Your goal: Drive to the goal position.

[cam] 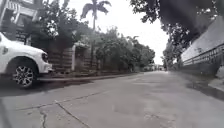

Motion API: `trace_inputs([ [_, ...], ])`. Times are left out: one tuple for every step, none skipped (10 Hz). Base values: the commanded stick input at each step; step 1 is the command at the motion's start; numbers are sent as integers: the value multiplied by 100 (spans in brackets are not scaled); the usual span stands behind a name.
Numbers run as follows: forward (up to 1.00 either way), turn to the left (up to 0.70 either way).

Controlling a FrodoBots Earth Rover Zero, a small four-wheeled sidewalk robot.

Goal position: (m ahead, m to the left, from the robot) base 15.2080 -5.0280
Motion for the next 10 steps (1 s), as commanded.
trace_inputs([
  [70,0],
  [70,0],
  [70,0],
  [70,0],
  [70,0],
  [70,0],
  [70,0],
  [70,0],
  [70,0],
  [70,0],
])
